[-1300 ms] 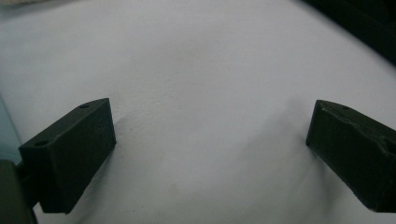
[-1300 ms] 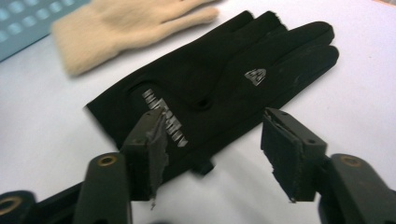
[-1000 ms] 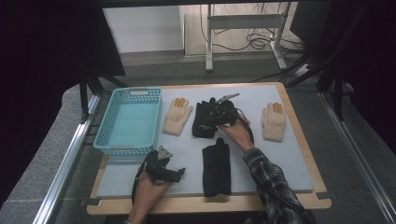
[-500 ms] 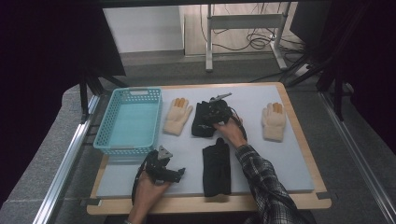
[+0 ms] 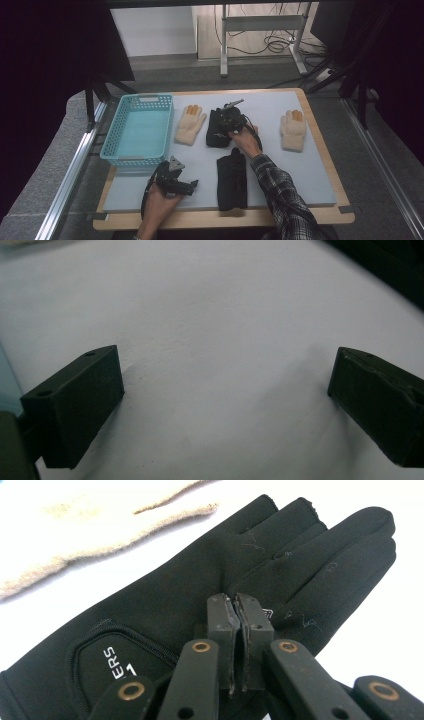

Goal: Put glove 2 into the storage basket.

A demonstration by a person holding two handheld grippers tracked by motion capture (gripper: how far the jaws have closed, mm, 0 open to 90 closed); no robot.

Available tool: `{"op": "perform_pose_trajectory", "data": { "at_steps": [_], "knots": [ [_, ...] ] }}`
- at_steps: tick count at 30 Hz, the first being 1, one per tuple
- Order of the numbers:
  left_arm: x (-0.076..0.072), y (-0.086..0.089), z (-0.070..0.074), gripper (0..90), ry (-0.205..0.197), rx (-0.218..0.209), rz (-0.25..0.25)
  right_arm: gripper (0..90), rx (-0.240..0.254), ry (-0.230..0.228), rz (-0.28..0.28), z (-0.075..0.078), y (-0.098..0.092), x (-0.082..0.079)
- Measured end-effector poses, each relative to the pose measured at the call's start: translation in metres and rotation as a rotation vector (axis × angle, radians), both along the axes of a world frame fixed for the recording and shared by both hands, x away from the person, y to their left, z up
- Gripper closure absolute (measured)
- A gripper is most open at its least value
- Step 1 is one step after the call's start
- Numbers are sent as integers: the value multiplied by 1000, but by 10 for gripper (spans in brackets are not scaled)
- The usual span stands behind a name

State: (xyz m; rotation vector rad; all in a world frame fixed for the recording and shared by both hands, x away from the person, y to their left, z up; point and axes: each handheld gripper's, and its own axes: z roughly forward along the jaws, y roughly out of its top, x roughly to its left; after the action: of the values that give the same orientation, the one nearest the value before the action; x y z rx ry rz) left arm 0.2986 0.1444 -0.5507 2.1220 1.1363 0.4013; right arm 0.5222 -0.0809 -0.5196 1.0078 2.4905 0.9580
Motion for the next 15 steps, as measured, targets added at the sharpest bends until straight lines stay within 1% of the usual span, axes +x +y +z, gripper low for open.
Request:
{"op": "perform_pose_trajectory", "data": {
  "at_steps": [4, 7, 10, 11, 13, 15],
  "knots": [
    [0, 0, 0, 14, 0, 1, 0, 876, 24, 12, 2, 6, -6, -1],
    [0, 0, 0, 14, 0, 1, -1, 877, 46, 4, 4, 13, -10, -5],
    [0, 0, 0, 14, 0, 2, 0, 877, 77, 2, 11, 25, -14, -11],
    [0, 0, 0, 14, 0, 4, -1, 877, 84, -8, 16, 29, -15, -13],
    [0, 0, 0, 14, -1, 2, -1, 877, 105, -13, 27, 38, -16, -20],
    [0, 0, 0, 14, 0, 4, -2, 877, 115, -26, 42, 47, -17, -26]
  ]
}}
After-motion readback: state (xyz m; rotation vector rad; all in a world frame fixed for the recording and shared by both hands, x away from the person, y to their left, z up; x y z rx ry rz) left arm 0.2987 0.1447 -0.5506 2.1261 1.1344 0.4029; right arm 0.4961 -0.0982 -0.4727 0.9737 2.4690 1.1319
